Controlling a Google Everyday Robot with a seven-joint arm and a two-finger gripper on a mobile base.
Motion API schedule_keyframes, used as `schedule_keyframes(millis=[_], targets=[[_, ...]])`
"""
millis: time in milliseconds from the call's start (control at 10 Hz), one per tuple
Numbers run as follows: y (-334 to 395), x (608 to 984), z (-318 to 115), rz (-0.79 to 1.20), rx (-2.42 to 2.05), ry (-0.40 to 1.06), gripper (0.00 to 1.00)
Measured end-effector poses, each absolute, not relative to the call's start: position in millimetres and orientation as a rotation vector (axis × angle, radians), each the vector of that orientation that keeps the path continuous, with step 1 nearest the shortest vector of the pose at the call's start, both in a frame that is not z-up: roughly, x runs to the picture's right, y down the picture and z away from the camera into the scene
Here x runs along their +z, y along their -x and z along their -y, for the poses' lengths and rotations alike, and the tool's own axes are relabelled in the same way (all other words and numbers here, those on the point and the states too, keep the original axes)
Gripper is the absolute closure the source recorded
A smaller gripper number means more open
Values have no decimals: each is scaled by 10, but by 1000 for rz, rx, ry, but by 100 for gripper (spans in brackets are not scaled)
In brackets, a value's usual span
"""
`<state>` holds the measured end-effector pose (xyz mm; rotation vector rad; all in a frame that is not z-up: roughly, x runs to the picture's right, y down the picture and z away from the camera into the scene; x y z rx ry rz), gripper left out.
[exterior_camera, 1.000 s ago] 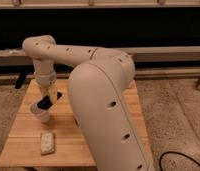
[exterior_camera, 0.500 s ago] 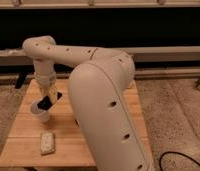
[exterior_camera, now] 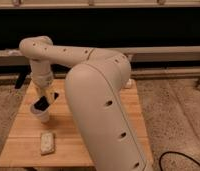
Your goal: Place the eraser in the ceramic cup
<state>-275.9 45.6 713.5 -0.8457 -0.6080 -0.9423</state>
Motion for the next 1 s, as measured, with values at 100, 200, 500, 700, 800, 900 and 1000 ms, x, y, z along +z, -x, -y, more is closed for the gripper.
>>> schedule_keyframes(millis=[100, 200, 500, 700, 800, 900, 1000], targets=[[2830, 7109, -488, 621, -959, 847, 91], [2899, 7082, -521, 636, -974, 849, 91], [3099, 7012, -672, 677, -1038, 868, 91], [3263, 7018, -792, 711, -1087, 887, 85], [3290, 7037, -816, 722, -1094, 892, 79], [3318, 7071, -846, 735, -1101, 898, 70], [3338, 7068, -870, 730, -1101, 894, 58]])
